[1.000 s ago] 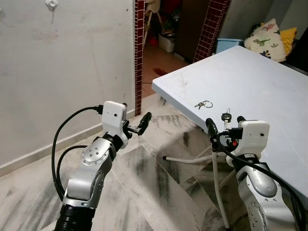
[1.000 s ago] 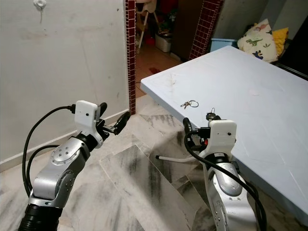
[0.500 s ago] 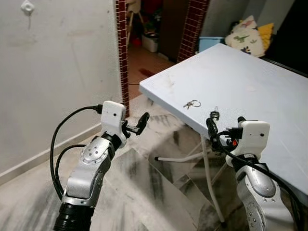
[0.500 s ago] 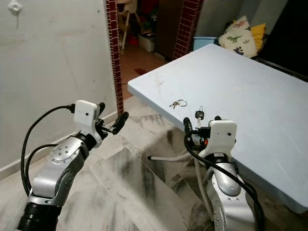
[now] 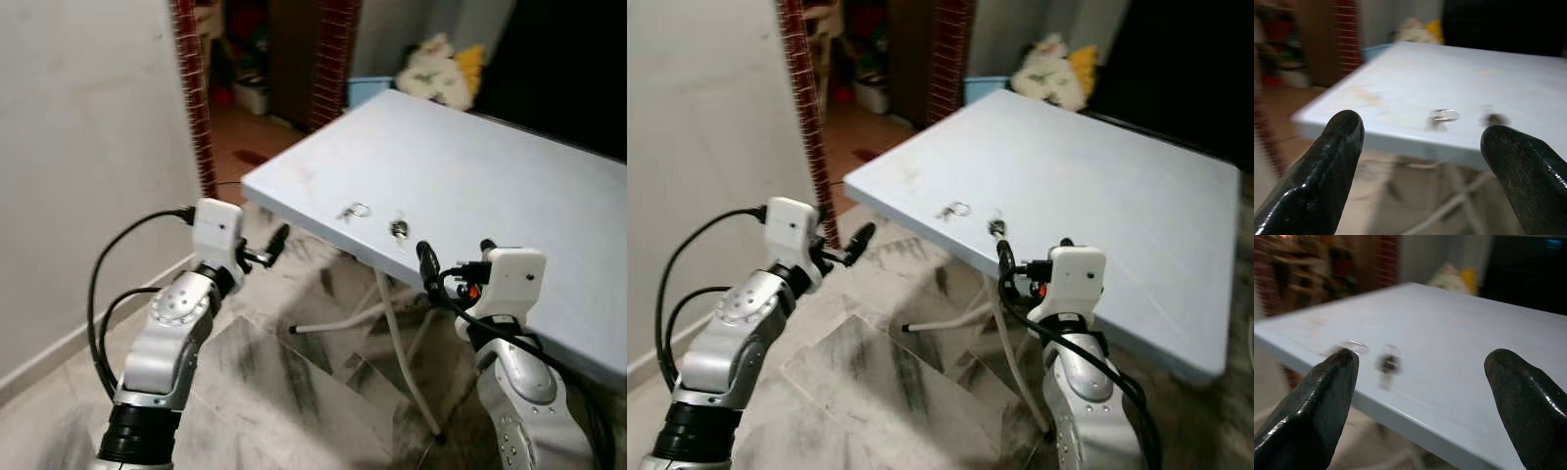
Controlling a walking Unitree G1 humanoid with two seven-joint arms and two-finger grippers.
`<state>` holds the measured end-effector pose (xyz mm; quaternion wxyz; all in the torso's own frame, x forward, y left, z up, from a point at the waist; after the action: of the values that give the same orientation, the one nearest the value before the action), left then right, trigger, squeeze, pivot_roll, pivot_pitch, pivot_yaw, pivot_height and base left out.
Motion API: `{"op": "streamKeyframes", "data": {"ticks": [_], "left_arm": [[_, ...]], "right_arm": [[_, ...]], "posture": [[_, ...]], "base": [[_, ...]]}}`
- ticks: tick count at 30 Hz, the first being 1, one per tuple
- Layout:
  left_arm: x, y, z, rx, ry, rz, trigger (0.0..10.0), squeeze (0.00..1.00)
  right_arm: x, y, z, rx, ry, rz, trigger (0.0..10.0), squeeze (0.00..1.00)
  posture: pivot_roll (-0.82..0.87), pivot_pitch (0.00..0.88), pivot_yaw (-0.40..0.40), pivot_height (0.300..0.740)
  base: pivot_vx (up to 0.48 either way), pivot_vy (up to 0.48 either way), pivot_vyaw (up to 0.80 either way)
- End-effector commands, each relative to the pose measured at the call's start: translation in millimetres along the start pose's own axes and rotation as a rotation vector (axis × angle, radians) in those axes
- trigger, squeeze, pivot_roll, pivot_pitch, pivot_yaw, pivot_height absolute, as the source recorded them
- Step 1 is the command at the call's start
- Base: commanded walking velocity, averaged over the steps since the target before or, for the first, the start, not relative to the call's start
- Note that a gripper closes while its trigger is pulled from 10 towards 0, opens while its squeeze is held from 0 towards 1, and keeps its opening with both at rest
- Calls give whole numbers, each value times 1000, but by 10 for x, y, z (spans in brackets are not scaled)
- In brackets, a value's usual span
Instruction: Hang keys on a hook
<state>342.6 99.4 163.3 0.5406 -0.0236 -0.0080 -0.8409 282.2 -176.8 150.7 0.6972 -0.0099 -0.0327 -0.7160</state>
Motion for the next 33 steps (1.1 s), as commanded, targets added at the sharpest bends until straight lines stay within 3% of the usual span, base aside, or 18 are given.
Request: {"op": "streamKeyframes", "data": {"ticks": [1, 10, 33], "left_arm": [[-64, -25, -30, -20, 15, 14, 10000, 0], [22, 3, -53, -47, 22, -43, 10000, 0], [26, 23, -66, -59, 32, -66, 10000, 0]], "right_arm": [[-54, 20, 72, 31, 8, 15, 10000, 0], [-46, 61, 69, 56, 26, -21, 10000, 0], [-9, 189, 74, 99, 32, -58, 10000, 0]], "posture": [[75, 19, -21, 740], [108, 1, 32, 740], [137, 0, 50, 740]], "base": [[0, 0, -788], [0, 0, -728], [0, 0, 0]]}}
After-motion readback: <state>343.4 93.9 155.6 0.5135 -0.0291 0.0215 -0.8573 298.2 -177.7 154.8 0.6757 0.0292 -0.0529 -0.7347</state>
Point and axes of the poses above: a point about 5 cm out from each wrist's last joint towards the gripper, its own y axis pointing out of the wrist towards the gripper, its own z axis along the axis of the wrist's last joint, x = y × z, the point moved 3 cm from there along y, pointing out of the wrist towards the gripper, and after that the axes turned 3 degrees about -y, right-handed, at the moved point
